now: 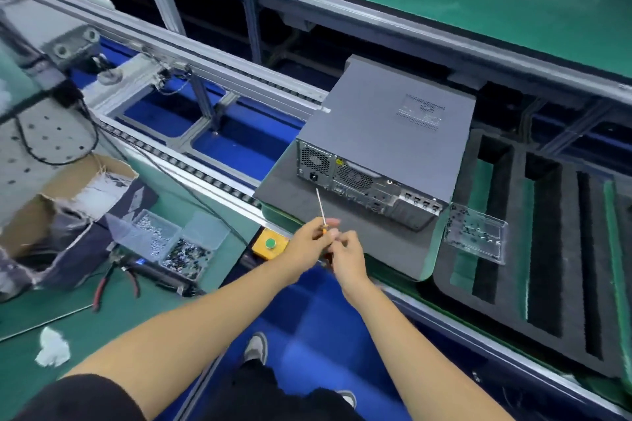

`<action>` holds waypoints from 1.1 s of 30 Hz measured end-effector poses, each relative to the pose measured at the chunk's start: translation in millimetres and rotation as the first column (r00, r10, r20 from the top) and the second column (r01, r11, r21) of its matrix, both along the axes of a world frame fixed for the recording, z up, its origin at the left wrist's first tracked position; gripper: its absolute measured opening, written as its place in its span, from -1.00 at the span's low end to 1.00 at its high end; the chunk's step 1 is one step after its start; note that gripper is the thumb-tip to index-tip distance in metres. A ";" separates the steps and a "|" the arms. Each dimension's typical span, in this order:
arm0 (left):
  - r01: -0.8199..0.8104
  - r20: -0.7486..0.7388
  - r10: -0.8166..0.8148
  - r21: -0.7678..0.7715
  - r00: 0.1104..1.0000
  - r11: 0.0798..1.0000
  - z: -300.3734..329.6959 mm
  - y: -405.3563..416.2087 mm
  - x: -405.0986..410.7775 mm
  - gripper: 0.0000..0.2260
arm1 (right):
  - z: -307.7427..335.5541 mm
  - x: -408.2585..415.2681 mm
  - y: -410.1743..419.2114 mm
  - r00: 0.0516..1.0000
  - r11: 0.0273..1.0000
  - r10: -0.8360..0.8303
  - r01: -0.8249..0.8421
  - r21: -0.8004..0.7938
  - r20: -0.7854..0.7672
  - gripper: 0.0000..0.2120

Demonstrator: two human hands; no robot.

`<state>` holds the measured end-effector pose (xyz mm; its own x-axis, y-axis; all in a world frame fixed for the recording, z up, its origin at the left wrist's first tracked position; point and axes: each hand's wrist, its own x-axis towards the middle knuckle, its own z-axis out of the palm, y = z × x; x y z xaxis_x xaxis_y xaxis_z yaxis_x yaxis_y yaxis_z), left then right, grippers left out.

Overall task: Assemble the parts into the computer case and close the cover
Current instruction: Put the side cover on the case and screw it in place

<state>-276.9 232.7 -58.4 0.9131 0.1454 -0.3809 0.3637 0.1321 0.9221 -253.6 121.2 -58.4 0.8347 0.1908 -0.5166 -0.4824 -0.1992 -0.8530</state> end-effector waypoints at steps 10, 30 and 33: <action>-0.075 -0.147 0.162 0.472 0.976 0.878 -34.8 174.9 -67.4 -0.80 | -57.9 -33.4 103.4 0.907 0.841 0.398 -0.422 -0.338 -0.139 -0.66; 0.503 -0.458 -0.212 0.815 0.864 0.290 -112.7 299.5 -116.8 -0.69 | -81.8 -38.5 152.8 0.563 0.235 0.801 -0.610 -0.757 -0.205 -0.47; 0.446 -0.402 -0.192 0.820 0.895 0.359 -121.2 304.1 -115.7 -0.75 | -80.5 -36.2 153.5 0.517 0.169 0.827 -0.605 -0.778 -0.223 -0.46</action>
<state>-392.6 536.8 -179.5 0.8872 0.2250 -0.4029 0.3723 -0.8649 0.3368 -289.8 274.7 -138.9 0.6285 0.4449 -0.6380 0.3878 -0.8903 -0.2388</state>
